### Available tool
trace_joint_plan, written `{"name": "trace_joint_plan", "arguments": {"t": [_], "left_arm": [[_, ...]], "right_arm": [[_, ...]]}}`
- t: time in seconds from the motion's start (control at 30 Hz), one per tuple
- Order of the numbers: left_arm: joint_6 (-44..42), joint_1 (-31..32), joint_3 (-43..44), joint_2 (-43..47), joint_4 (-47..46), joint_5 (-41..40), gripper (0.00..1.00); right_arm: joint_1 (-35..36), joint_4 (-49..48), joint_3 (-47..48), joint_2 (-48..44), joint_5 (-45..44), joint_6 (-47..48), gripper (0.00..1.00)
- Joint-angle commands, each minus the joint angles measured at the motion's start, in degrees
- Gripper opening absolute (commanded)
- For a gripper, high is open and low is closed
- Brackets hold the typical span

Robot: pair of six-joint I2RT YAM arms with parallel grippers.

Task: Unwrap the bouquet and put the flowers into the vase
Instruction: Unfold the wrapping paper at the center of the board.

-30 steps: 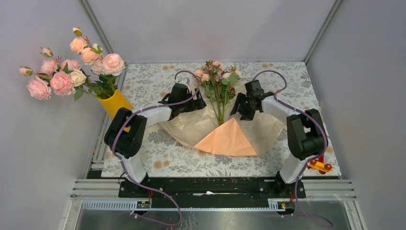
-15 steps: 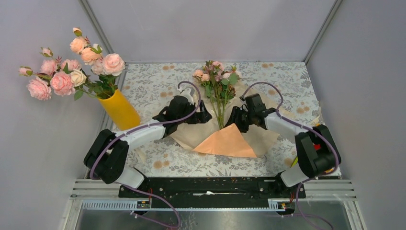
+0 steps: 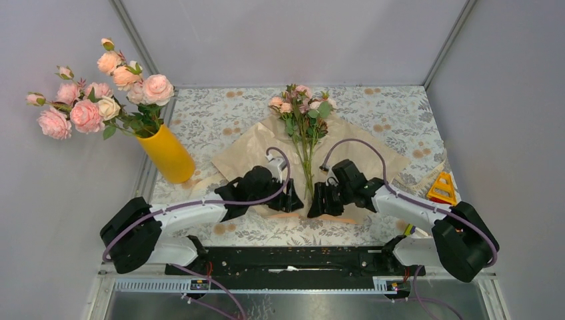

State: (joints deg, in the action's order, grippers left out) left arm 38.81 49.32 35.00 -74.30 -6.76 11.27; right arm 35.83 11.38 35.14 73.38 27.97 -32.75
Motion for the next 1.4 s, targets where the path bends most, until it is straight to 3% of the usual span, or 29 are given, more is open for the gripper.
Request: {"name": "trace_joint_plan", "arguments": {"t": [0.0, 0.27, 0.47, 0.7, 0.87, 1.07, 1.37], "left_arm": [[-0.26, 5.86, -4.23, 3.84, -0.05, 0.58, 0.60], [3.41, 11.26, -11.03, 4.98, 1.61, -2.09, 0.50], [5.83, 11.48, -12.94, 5.75, 3.83, -5.60, 0.47], [5.23, 11.46, -8.57, 12.00, 4.42, -10.39, 0.49], [3.79, 11.35, -2.92, 7.78, 3.49, -14.33, 0.52], [4.64, 8.27, -4.01, 1.25, -2.21, -13.79, 0.56], [6.10, 2.28, -9.91, -0.09, -7.03, -16.70, 0.56]], "right_arm": [[6.12, -0.73, -4.35, -3.78, -1.15, -1.75, 0.53], [14.41, 1.42, -9.56, -5.37, -8.12, -3.91, 0.53], [15.31, 2.61, -8.99, -7.64, -12.28, -5.14, 0.53], [15.32, 8.27, -1.75, -11.88, -18.59, -7.23, 0.56], [14.81, 11.95, 2.32, -7.79, -26.41, -10.90, 0.59], [8.68, 11.84, 3.36, -2.87, -25.57, -11.53, 0.61], [-7.89, 11.94, 0.09, -2.14, -24.23, -6.16, 0.62]]}}
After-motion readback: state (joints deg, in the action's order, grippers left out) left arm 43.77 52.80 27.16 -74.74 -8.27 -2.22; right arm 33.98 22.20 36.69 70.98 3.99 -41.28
